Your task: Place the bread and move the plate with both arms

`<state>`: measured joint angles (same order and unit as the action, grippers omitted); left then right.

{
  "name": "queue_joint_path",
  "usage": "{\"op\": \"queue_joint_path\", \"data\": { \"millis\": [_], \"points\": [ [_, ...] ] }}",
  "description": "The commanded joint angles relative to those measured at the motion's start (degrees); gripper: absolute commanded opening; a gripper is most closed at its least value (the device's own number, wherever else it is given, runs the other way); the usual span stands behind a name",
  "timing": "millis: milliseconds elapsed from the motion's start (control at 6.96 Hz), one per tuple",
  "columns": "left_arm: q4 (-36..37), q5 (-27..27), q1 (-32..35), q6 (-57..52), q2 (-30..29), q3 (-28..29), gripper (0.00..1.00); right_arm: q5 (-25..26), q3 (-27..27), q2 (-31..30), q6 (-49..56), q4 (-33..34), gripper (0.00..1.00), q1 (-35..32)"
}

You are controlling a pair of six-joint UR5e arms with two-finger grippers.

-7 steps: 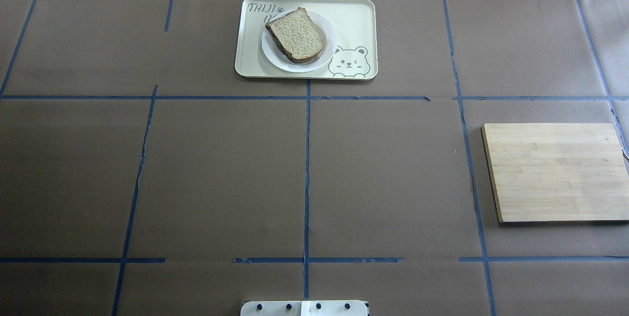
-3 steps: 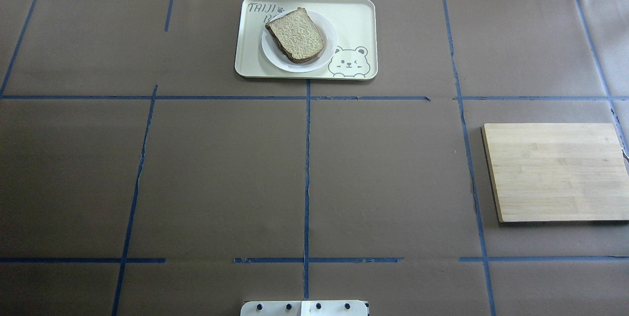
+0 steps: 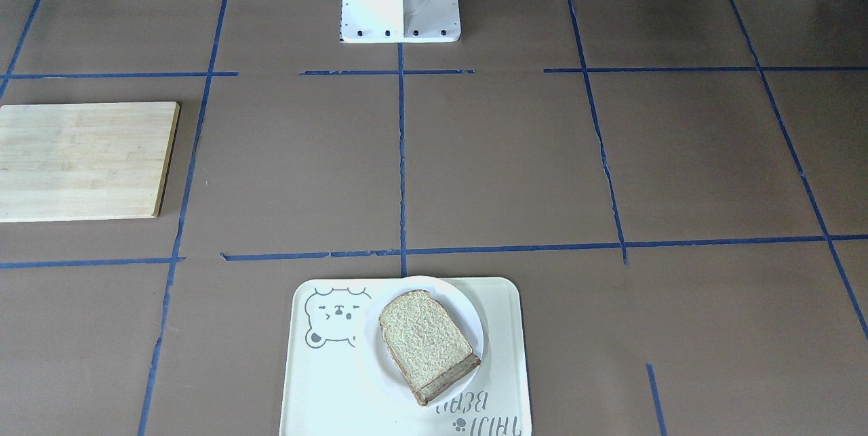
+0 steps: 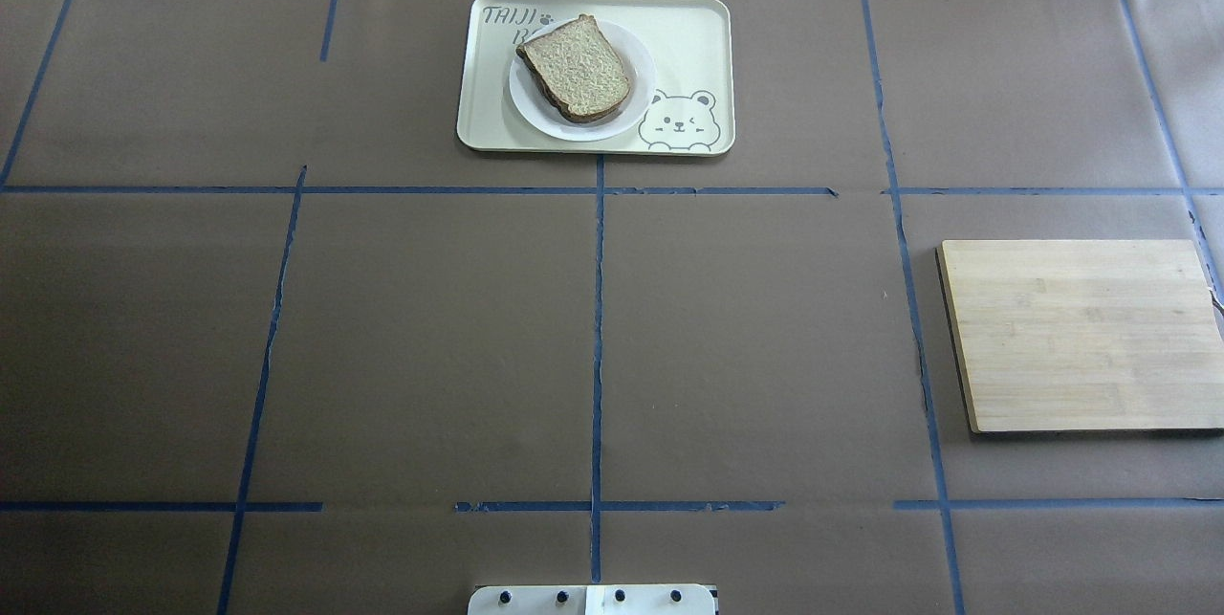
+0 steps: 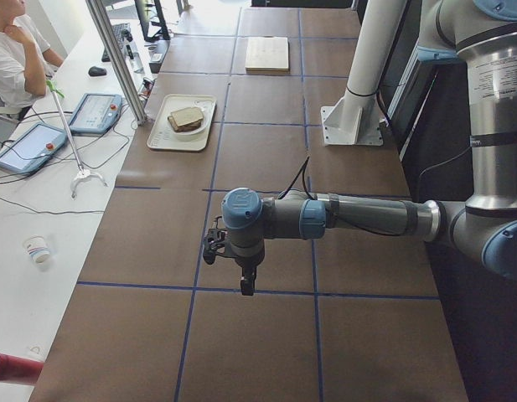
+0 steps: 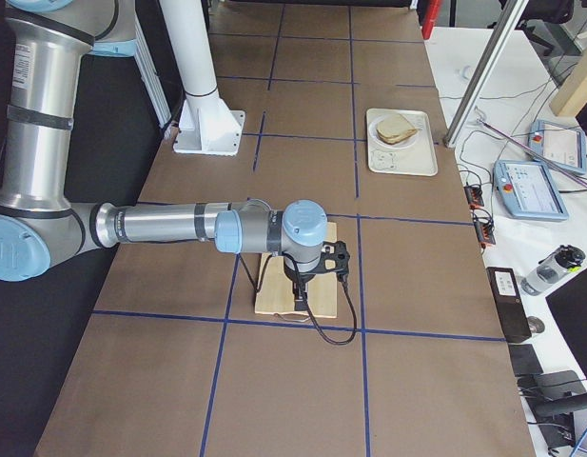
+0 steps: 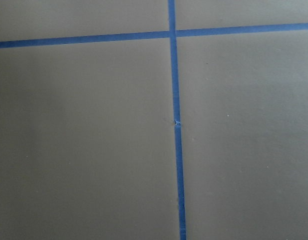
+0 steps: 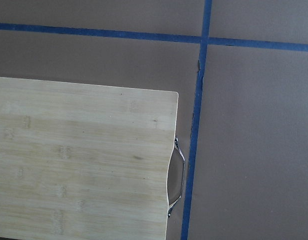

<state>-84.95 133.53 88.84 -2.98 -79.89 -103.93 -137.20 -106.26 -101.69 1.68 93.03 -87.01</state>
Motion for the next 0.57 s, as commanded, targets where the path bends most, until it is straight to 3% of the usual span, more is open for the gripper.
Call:
{"op": "queue_joint_path", "data": {
  "millis": [0,431],
  "points": [
    [0.0,0.3,0.0,0.0,0.0,0.1,1.0,0.0,0.0,0.0,0.0,0.0,1.0,0.0],
    [0.0,0.3,0.1,0.0,1.1,-1.1,1.0,0.0,0.0,0.0,0.0,0.0,1.0,0.0]
  ]
}}
